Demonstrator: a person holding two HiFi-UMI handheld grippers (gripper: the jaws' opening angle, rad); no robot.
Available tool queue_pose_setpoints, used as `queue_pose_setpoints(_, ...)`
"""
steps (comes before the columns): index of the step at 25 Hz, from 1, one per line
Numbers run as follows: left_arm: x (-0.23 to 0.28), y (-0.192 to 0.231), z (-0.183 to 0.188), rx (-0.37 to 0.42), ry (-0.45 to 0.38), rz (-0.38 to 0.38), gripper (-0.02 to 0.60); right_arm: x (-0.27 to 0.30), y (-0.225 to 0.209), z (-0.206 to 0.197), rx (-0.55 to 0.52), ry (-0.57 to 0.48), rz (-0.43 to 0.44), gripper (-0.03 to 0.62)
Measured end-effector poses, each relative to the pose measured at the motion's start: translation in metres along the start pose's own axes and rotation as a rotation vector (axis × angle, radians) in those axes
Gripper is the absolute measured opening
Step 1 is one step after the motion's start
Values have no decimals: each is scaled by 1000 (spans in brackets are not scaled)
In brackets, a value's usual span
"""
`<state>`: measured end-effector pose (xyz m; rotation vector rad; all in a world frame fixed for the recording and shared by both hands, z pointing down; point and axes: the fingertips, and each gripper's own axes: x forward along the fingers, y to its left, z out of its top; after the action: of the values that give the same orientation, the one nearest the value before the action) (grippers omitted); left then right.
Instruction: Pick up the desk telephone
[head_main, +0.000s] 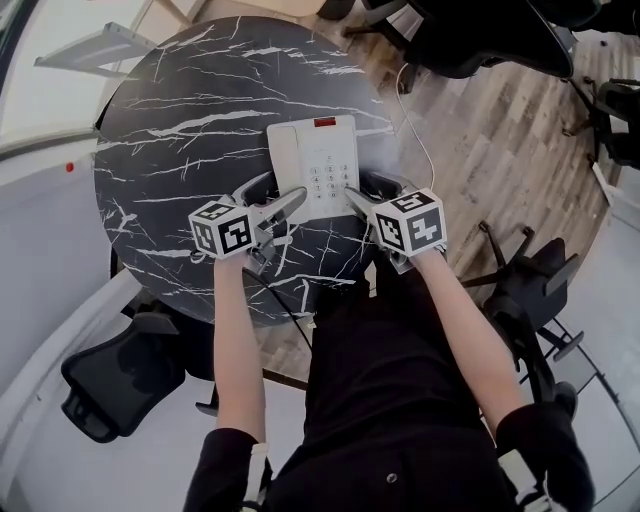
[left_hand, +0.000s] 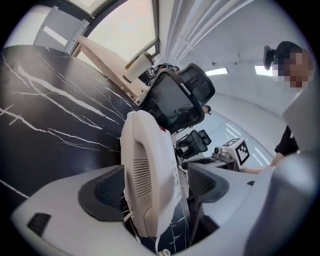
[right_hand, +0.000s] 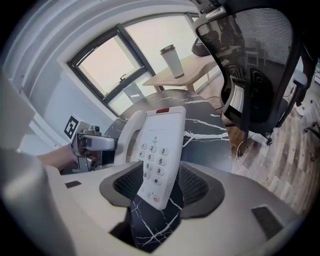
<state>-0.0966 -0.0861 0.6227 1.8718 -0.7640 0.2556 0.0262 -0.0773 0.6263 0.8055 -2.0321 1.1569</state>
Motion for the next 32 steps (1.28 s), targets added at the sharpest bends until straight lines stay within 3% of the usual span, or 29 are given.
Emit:
queue_pose_setpoints(17,16,12,-10,-23,95,-94,391,22,-10,2,29,28,-2,219)
queue_pose_setpoints(32,17,12,-6,-49,92,-134,390,34,-14,0,55,46,-6,218)
